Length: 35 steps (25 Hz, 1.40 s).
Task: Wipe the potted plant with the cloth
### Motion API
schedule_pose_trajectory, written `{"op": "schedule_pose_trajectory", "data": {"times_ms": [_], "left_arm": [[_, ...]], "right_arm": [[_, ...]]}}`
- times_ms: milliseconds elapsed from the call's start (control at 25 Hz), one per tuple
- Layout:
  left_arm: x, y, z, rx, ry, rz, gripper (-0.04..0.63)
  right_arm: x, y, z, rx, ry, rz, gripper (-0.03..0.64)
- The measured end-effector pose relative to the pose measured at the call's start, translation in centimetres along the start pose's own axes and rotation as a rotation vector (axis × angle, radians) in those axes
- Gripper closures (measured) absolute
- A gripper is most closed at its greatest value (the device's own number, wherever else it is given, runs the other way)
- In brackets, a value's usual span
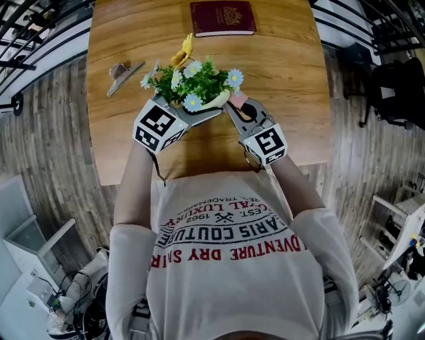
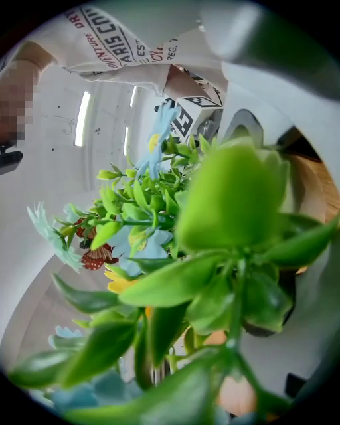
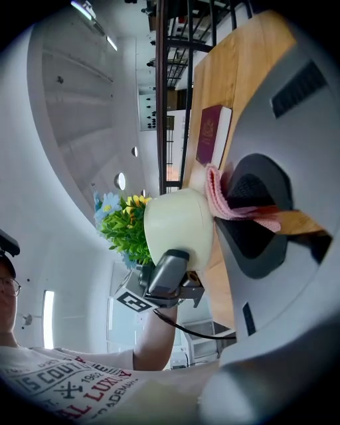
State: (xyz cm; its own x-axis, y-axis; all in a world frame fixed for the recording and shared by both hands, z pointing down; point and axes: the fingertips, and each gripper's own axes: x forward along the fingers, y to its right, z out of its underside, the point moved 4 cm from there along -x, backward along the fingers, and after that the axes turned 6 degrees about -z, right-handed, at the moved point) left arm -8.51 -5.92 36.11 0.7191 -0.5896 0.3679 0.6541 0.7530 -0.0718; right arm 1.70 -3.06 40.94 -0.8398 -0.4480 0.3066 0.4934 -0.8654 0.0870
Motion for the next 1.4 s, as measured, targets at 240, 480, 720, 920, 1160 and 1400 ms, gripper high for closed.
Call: {"op": "schedule_pose_trajectory", "data": {"times_ms": [240,480,720,920,1160,1400], "left_arm": [[0.7,0.0,1.5,0.019,-0.005,-0.031,0.055],[2.6,0.7,4.5,0.050,-0.017,-0.016,0.055],[4.7,1.9,7.4,0.114,-0.056,0.038,0.055],[6.4,2.4,10.2,0.128,-0.112,0.065,0.055],[8.0,2.9,12.3,0.122,-0.136,0.112,0.055],[8.8,3.4,13.5,0.134,-0.149,0.134,0.055]], "right_arm": [[-0.9,2.0,0.6,0.026,-0.007,0.107,0.581],[-3.1,5.7,1.7,0.053,-0.043,0.269,0.580],[-3.9,8.2,2.0,0.052,-0.045,0.359,0.580],[-4.1,9.1,2.8,0.064,-0.039,0.379,0.580],[-4.2,9.3,4.0,0.070,-0.057,0.390,0.580],[-4.8,8.9,5.0,0.088,-0.081,0.393,0.580]]}}
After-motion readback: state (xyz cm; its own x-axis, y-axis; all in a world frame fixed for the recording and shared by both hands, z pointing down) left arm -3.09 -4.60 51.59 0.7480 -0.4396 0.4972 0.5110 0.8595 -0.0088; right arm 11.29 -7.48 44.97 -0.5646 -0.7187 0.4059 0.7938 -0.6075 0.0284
